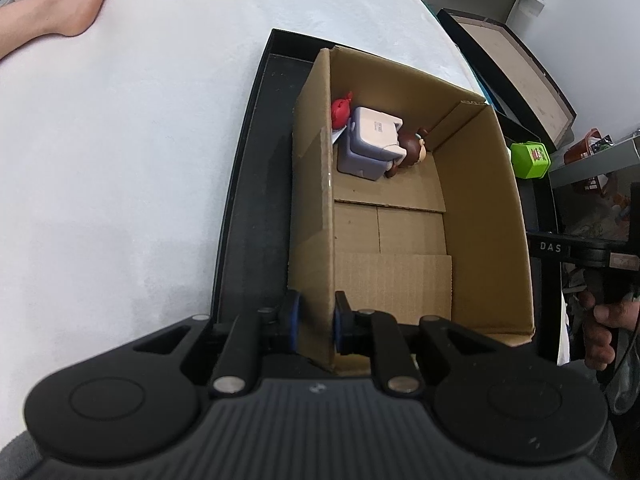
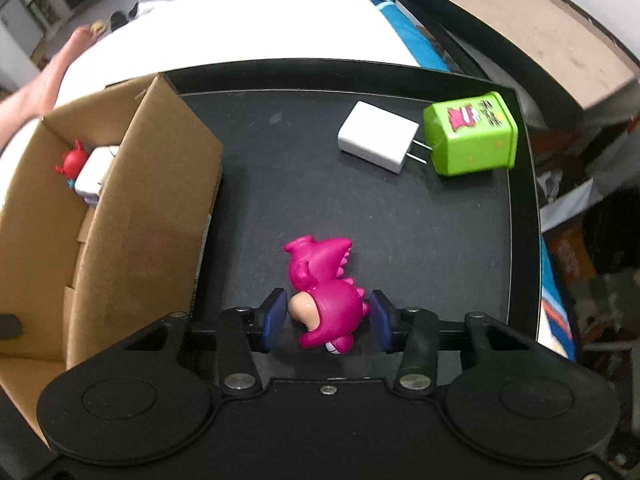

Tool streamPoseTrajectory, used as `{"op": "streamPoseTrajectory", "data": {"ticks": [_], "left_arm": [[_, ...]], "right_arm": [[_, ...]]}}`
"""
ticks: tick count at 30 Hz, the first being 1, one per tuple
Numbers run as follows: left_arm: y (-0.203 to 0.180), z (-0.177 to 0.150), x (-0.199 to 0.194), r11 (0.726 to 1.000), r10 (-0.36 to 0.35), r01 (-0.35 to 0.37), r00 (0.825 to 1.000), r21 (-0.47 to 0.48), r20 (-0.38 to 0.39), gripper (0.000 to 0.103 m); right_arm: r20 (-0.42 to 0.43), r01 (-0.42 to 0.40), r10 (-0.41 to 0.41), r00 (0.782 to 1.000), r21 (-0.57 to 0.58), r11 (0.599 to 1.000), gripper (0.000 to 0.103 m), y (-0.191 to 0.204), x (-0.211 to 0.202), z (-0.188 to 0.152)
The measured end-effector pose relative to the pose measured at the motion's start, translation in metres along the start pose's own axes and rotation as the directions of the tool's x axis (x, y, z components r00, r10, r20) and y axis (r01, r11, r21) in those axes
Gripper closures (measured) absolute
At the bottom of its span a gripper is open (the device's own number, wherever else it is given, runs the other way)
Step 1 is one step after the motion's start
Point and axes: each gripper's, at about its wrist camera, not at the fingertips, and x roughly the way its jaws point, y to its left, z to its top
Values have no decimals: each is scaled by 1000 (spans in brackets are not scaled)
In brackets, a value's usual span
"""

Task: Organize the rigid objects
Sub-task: 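Grasp the pink dinosaur figure with the right tool and lift it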

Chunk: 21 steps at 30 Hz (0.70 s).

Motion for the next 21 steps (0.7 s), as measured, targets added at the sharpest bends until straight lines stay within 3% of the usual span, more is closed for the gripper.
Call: {"op": "streamPoseTrajectory", "data": {"ticks": [13, 21], "left_arm": [[-1, 1, 0, 1000, 4, -4, 1000, -8, -3, 87], [-1, 0, 0, 1000, -1, 1, 1000, -8, -3, 87]], "right_arm": [[47, -34, 29, 999, 111, 993, 59, -8, -26, -10], [83, -16, 3, 997, 156, 988, 59, -8, -46, -5]]}}
